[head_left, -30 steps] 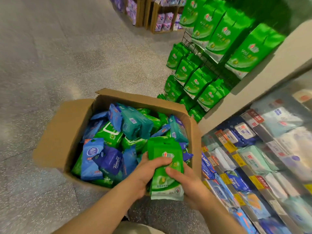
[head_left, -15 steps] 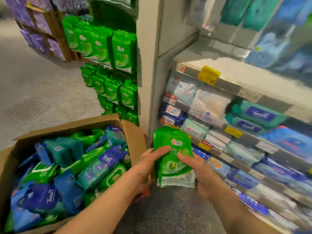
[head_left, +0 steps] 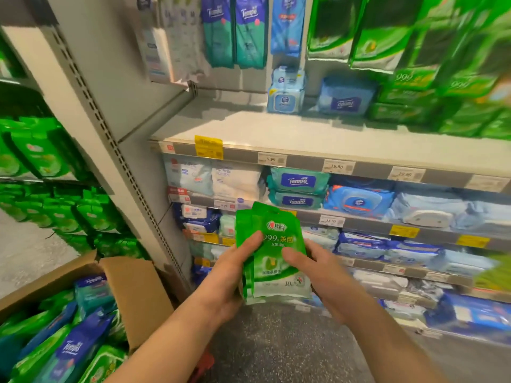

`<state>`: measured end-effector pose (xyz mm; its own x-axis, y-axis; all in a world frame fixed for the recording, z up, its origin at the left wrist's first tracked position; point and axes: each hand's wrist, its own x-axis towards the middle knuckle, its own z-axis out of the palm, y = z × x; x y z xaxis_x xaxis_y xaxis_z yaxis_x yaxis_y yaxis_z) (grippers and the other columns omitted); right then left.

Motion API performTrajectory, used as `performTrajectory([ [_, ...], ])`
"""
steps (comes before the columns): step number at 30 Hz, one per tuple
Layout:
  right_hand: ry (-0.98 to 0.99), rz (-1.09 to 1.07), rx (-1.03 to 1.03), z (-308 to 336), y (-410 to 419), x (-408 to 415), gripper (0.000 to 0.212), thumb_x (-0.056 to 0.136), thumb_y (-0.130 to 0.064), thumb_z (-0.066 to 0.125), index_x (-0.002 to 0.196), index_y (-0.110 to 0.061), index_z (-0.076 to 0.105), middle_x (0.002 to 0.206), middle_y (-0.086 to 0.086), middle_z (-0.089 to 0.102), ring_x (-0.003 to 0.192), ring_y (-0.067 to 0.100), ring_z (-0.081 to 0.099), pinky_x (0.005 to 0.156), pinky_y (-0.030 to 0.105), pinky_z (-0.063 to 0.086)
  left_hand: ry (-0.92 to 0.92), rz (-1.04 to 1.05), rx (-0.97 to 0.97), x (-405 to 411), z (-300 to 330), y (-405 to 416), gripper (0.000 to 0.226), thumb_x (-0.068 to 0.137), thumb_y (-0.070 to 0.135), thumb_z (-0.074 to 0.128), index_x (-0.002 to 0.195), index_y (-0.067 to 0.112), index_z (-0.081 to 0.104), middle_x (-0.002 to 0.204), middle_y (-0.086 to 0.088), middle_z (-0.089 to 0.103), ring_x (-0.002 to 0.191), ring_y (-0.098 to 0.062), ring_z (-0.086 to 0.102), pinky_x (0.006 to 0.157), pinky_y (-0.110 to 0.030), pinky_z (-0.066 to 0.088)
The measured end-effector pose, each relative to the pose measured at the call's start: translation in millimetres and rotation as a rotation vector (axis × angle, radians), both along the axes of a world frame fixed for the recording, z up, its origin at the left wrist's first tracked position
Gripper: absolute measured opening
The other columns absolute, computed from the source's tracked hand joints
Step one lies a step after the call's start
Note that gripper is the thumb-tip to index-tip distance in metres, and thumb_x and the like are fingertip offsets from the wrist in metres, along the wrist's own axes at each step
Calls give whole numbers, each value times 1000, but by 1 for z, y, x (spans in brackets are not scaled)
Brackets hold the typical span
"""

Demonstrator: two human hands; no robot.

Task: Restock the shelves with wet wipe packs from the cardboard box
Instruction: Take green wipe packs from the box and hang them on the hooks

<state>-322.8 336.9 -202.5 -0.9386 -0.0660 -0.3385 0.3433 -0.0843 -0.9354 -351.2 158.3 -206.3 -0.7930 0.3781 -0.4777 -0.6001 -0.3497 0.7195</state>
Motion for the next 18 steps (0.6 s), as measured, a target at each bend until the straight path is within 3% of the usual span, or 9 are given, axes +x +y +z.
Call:
performTrajectory([
  [2,51,-65,45,12,15,-7,58,73,-53,74,120,-20,66,109,3,78,101,23,75,96,54,57,11,-16,4,-14,13,14,60,81,41,72,132,10,67,126,-19,71,118,-37,68,106,-52,50],
  [5,99,-68,89,29,34,-17,53,82,-50,71,117,-11,67,105,6,78,99,24,75,86,45,61,28,-28,14,-38,30,32,58,77,40,74,127,10,70,121,-19,73,114,-37,70,106,-53,50],
  [7,133,-79,120,38,44,-27,57,84,-56,77,118,-11,69,111,12,77,110,40,70,94,60,55,46,-43,21,-56,41,45,58,77,39,74,127,10,70,120,-20,74,113,-37,71,107,-54,50],
  [9,159,-118,144,42,52,-42,67,71,-67,80,115,-18,72,115,21,73,114,52,61,97,72,46,54,-86,35,-74,49,56,58,77,40,74,126,10,70,119,-20,74,112,-38,71,104,-54,52],
  [13,166,-217,146,57,68,-74,59,63,-69,79,108,-30,75,112,22,73,113,55,59,102,66,48,99,-185,66,-112,62,73,61,82,43,73,133,9,66,126,-22,71,117,-39,69,106,-55,49],
  [15,187,-226,141,70,74,-89,64,70,-70,79,116,-26,73,120,31,64,116,61,51,103,74,40,134,-212,78,-133,74,81,59,86,43,70,134,10,65,127,-20,70,118,-39,68,108,-56,48],
  [16,183,-232,141,76,77,-97,59,76,-66,77,119,-25,72,122,30,65,116,60,52,103,75,40,151,-216,79,-144,80,85,58,85,42,70,134,11,65,127,-19,71,117,-38,69,106,-54,49],
  [18,184,-259,151,87,83,-113,35,88,-48,70,115,-26,75,116,14,74,113,42,66,104,61,48,177,-219,74,-163,89,92,56,84,41,71,132,12,67,123,-17,73,112,-35,72,100,-49,53],
])
